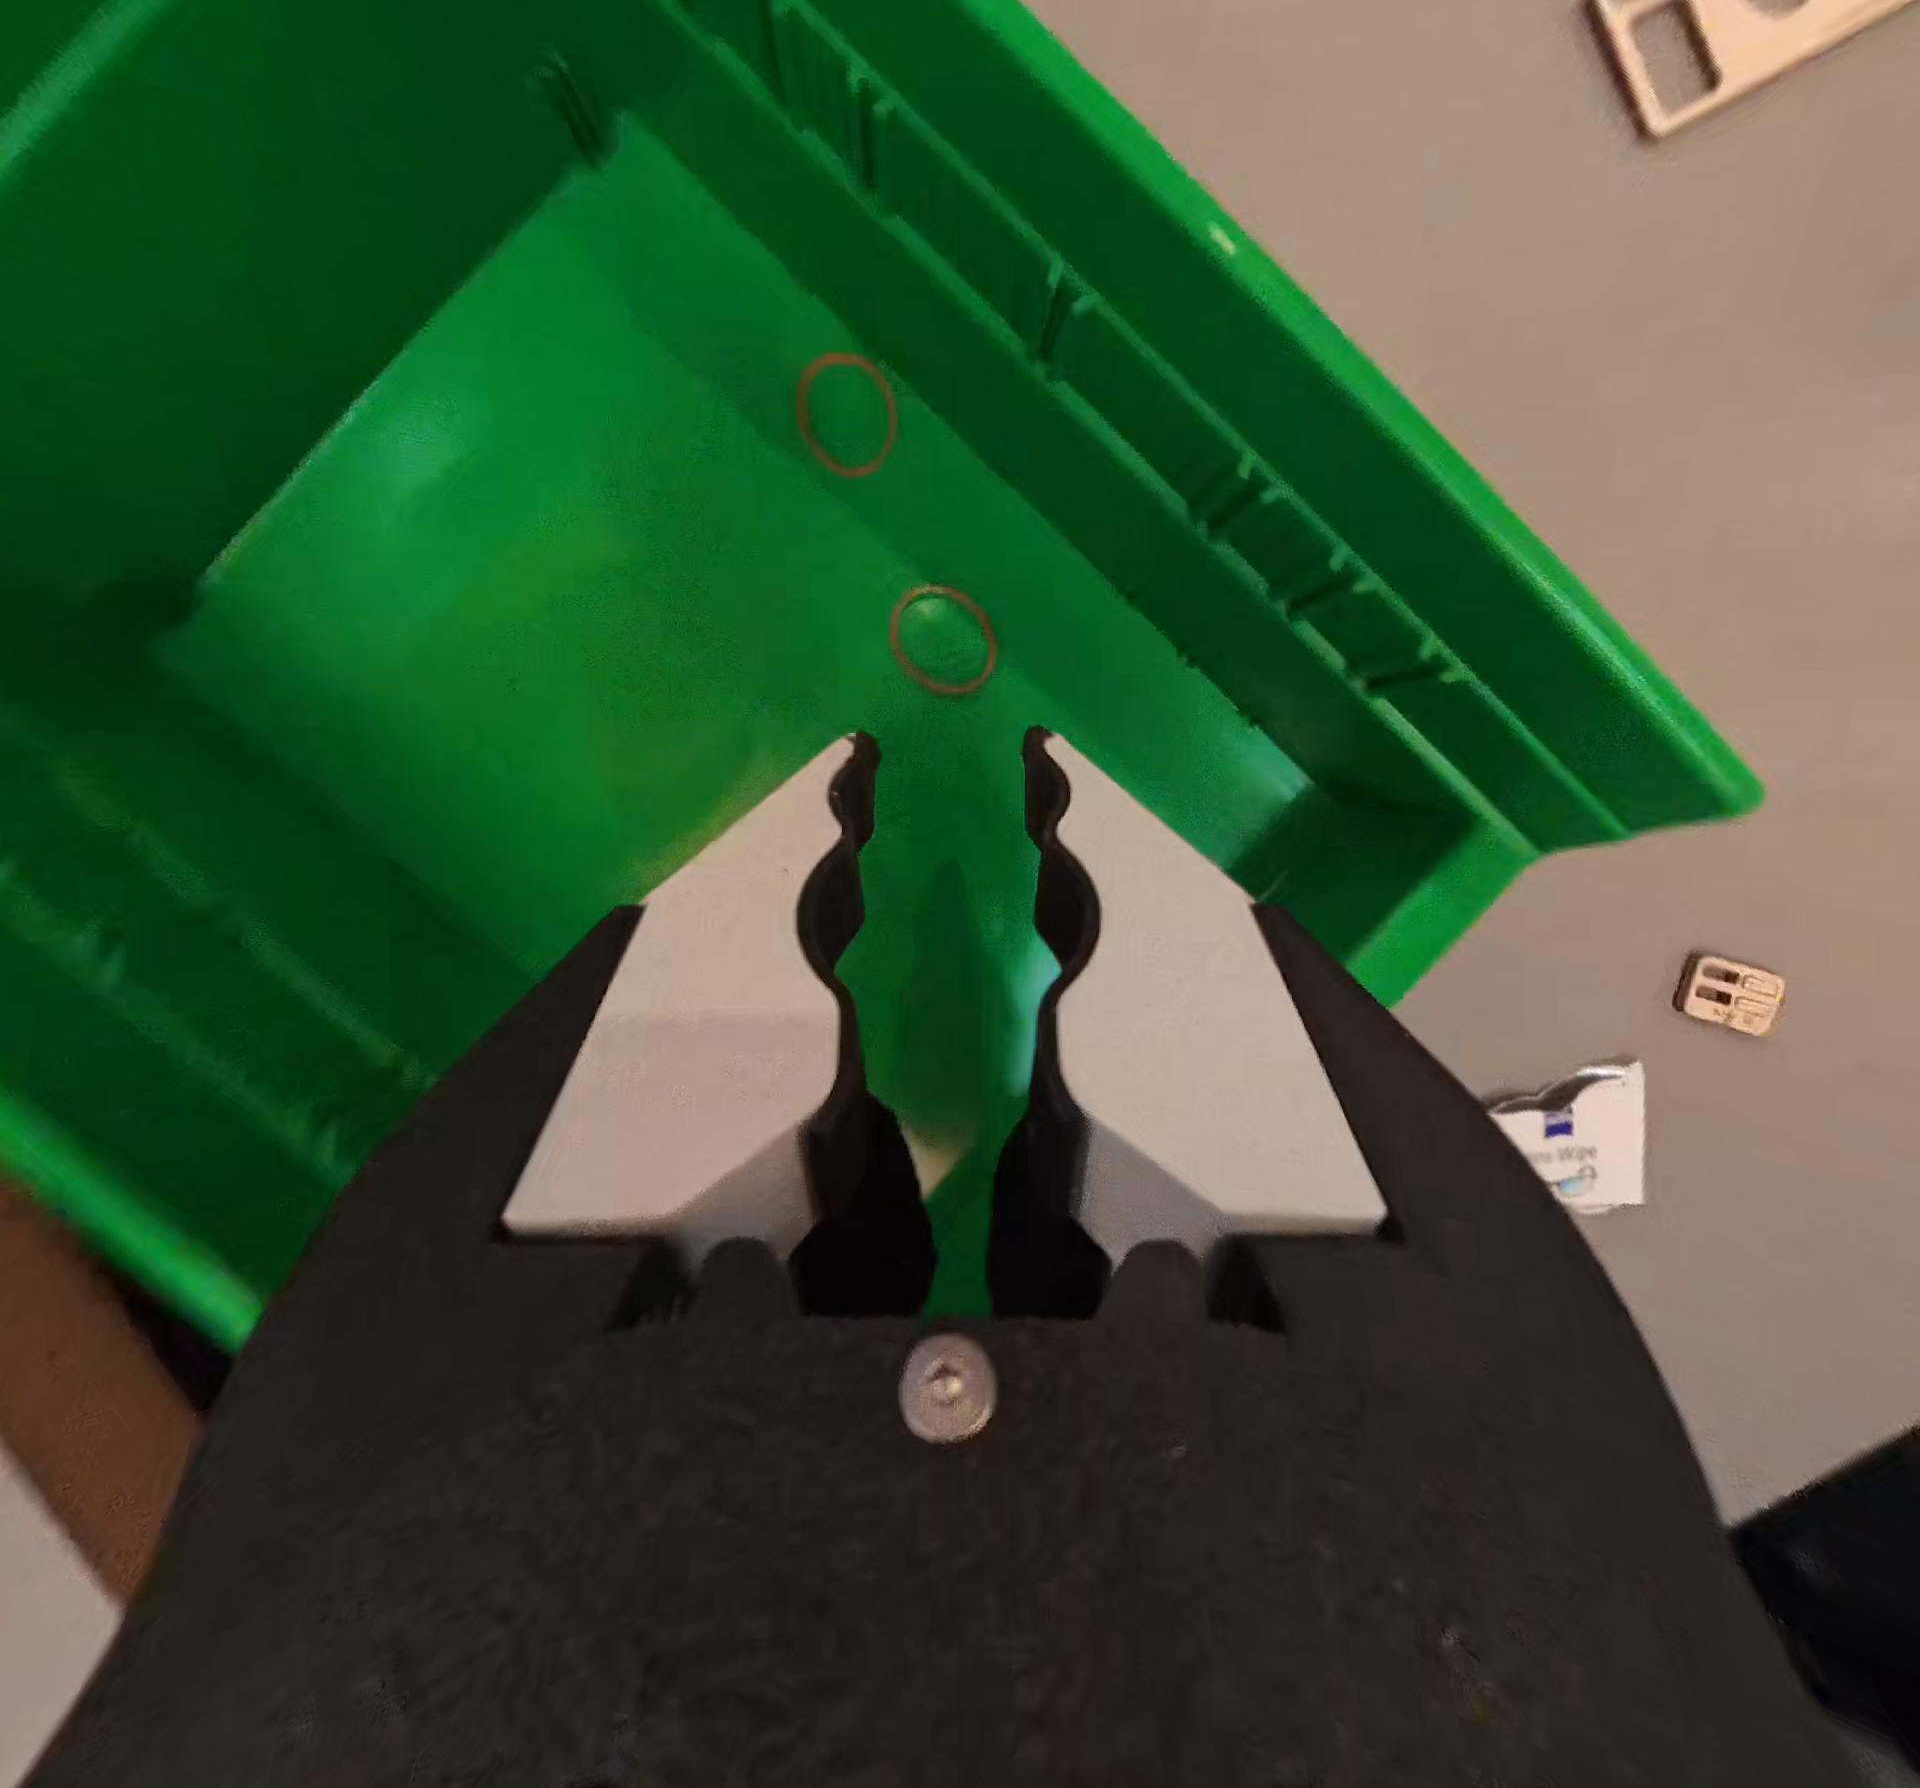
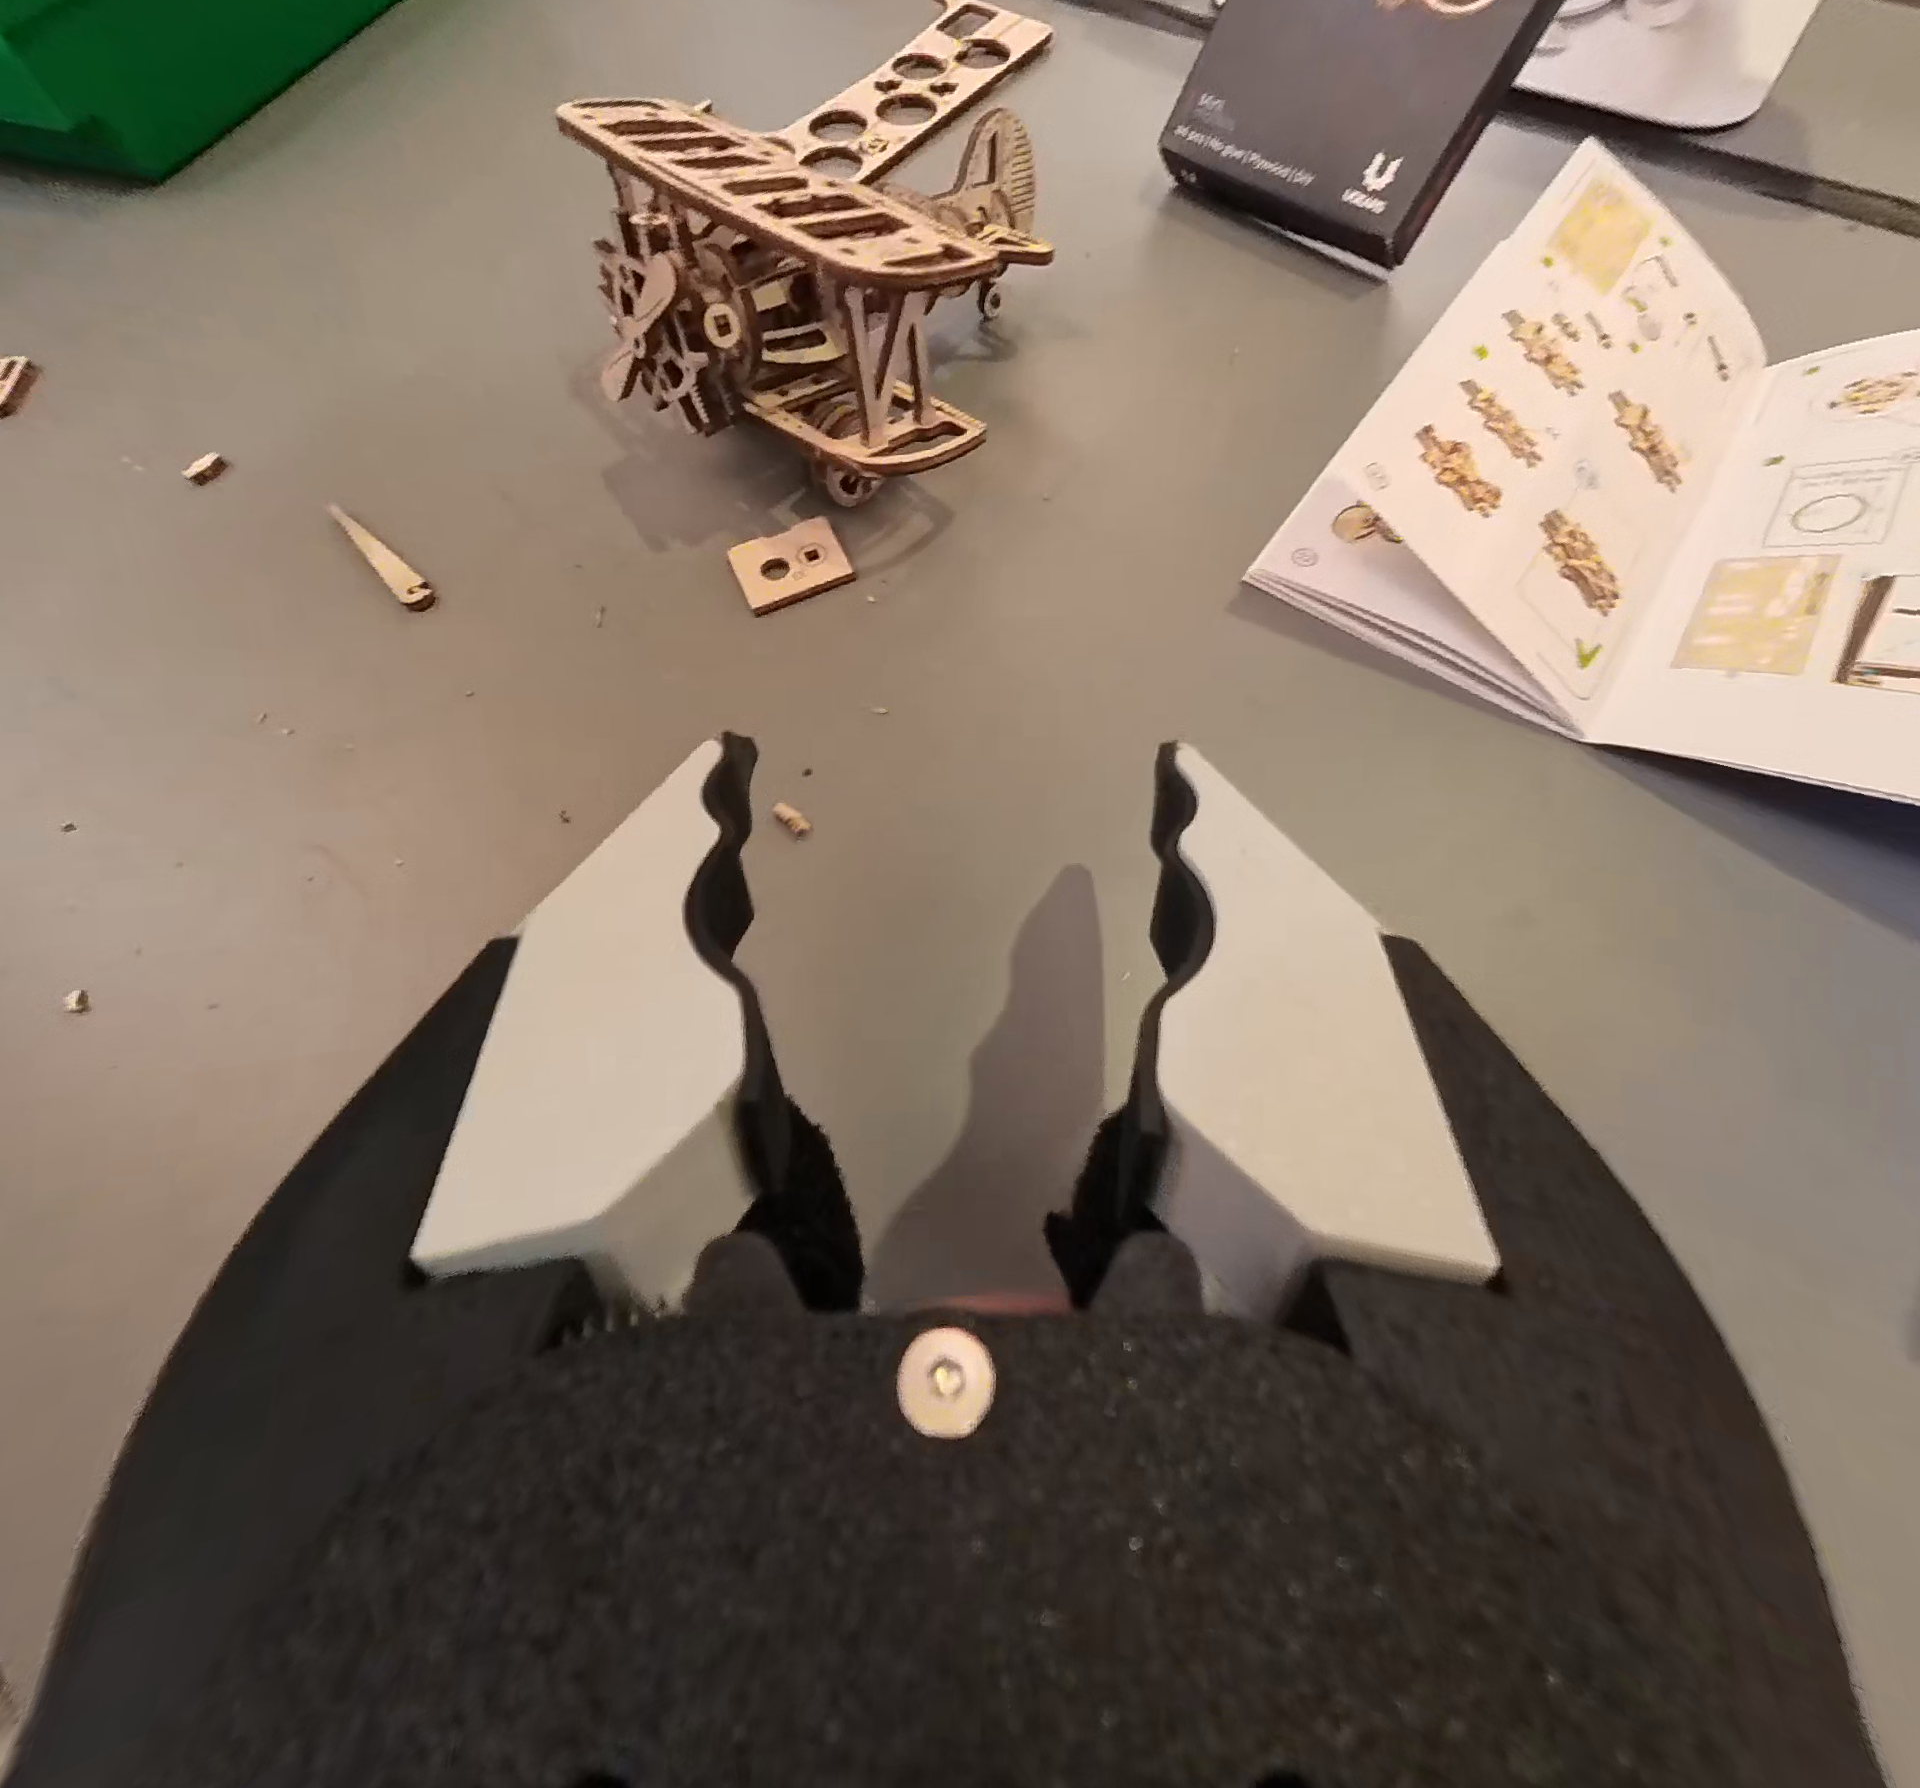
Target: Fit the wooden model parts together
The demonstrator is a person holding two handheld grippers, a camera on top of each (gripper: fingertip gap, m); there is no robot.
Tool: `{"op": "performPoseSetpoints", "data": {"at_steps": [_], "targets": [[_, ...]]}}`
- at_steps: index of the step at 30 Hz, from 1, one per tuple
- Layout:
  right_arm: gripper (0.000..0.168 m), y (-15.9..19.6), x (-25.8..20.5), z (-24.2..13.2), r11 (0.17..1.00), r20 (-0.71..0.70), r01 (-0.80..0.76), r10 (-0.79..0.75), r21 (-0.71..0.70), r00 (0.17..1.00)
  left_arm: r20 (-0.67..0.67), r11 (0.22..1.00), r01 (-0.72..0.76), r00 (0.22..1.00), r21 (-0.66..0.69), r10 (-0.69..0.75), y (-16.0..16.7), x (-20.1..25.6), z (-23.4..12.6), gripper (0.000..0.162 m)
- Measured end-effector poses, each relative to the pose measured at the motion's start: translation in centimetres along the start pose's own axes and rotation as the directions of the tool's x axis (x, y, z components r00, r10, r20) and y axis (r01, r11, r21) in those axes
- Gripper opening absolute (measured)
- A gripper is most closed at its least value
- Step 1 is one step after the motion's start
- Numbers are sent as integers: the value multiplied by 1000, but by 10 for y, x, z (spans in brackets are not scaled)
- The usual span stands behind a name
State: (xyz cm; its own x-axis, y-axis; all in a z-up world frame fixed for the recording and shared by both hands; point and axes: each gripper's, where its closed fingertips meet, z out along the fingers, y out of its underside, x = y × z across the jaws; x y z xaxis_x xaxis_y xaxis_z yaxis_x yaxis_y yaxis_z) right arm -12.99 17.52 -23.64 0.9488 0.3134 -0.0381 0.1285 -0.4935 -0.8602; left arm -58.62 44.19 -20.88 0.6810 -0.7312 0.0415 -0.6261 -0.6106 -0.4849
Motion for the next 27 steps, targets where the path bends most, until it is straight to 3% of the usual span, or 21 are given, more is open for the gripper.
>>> {"op": "performPoseSetpoints", "data": {"at_steps": [2,8,11,15,18,21,23,27], "targets": [[76,3,-3,-3,1000,18,10,-10,-12,1000,-69,993,-90,994,-74,85,-5,-1,24,26],[76,5,1,-10,1000,19,10,-10,-10,1000,-93,940,-232,972,-250,215,0,-15,66,25],[76,5,2,-9,1000,27,-2,2,-13,1000,-80,932,-254,967,-260,241,-6,-17,73,23],[76,5,1,-8,1000,46,-4,4,-18,999,-68,919,-279,960,-279,271,-4,-14,74,0],[75,1,-2,-9,1000,51,4,-4,-4,999,-48,929,-260,965,-264,256,-1,-15,69,0],[73,-18,-17,-10,999,102,11,-16,49,995,21,964,-224,973,-142,229,-12,-14,48,0],[73,-40,-39,-11,995,182,26,-43,96,982,48,979,-201,979,30,200,-32,3,16,0],[59,-100,-99,-12,979,390,65,-138,196,910,56,907,-210,977,364,204,-70,75,-70,0]]}}
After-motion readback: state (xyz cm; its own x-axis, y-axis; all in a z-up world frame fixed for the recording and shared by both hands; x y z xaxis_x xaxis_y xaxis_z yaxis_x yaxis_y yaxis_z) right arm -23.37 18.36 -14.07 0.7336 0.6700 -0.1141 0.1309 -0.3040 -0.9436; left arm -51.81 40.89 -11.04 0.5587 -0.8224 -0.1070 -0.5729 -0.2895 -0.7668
